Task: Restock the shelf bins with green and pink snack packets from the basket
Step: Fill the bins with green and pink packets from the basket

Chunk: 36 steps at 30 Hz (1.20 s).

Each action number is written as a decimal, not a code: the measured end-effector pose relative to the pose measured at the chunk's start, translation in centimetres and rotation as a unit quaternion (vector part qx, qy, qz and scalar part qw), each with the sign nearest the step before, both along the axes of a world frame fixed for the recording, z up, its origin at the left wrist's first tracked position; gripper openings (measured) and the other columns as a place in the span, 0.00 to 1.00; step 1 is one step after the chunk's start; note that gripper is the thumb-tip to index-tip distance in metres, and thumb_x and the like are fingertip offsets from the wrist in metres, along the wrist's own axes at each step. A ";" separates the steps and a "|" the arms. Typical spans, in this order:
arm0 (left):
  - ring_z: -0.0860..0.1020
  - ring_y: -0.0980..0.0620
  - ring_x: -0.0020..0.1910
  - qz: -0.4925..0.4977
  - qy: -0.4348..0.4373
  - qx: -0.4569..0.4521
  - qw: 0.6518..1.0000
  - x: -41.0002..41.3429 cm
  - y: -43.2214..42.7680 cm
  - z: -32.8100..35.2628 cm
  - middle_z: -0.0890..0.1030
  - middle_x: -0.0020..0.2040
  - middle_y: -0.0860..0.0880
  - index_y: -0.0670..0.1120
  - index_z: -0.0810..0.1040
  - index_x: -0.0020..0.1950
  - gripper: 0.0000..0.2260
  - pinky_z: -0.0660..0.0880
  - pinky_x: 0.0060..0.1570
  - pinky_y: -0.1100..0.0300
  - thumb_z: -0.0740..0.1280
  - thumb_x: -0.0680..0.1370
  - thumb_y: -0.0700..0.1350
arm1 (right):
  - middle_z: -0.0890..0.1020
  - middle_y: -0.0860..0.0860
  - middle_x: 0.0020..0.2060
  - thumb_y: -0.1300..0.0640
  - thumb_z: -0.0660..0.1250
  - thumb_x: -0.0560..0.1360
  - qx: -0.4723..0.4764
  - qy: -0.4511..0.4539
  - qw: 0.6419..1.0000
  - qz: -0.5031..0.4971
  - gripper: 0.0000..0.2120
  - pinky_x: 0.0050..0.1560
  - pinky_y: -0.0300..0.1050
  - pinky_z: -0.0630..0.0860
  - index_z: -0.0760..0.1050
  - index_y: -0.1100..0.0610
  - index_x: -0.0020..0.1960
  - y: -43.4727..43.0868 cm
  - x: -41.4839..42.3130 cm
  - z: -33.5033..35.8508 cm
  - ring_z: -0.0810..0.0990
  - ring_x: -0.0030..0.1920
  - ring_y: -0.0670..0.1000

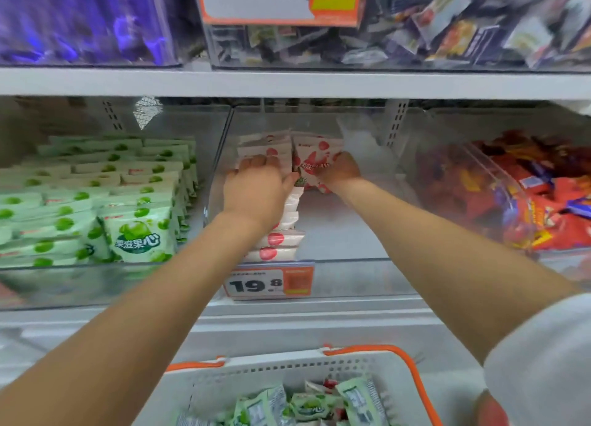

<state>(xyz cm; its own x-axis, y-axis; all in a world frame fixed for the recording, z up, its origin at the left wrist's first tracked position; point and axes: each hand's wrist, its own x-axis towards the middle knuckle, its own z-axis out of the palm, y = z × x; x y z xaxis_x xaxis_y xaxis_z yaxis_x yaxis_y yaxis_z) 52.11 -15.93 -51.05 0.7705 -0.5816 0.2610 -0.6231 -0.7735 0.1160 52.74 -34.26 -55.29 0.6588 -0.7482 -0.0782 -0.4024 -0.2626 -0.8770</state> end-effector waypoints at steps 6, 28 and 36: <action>0.72 0.40 0.63 0.003 0.002 0.005 1.000 -0.1 0.0 0.1 0.75 0.63 0.41 0.43 0.70 0.69 0.23 0.69 0.58 0.48 0.54 0.82 0.57 | 0.74 0.56 0.65 0.54 0.72 0.74 -0.035 0.016 0.999 0.013 0.31 0.57 0.43 0.73 0.60 0.62 0.68 1.1 -0.3 0.1 0.75 0.65 0.56; 0.77 0.46 0.47 -0.041 -0.002 -0.159 0.986 -7.9 3.2 3.1 0.79 0.45 0.48 0.48 0.73 0.44 0.08 0.72 0.42 0.53 0.62 0.80 0.51 | 0.81 0.51 0.44 0.59 0.65 0.73 -0.345 0.009 0.935 0.084 0.05 0.48 0.49 0.77 0.79 0.56 0.47 7.8 -15.2 5.2 0.80 0.46 0.54; 0.78 0.44 0.38 0.035 0.274 -0.115 0.954 -15.4 12.1 -5.2 0.79 0.34 0.48 0.45 0.75 0.37 0.08 0.76 0.41 0.53 0.64 0.75 0.46 | 0.80 0.50 0.38 0.59 0.63 0.73 -0.310 0.079 0.925 0.206 0.04 0.39 0.46 0.72 0.76 0.56 0.45 15.5 -24.8 -3.0 0.77 0.41 0.55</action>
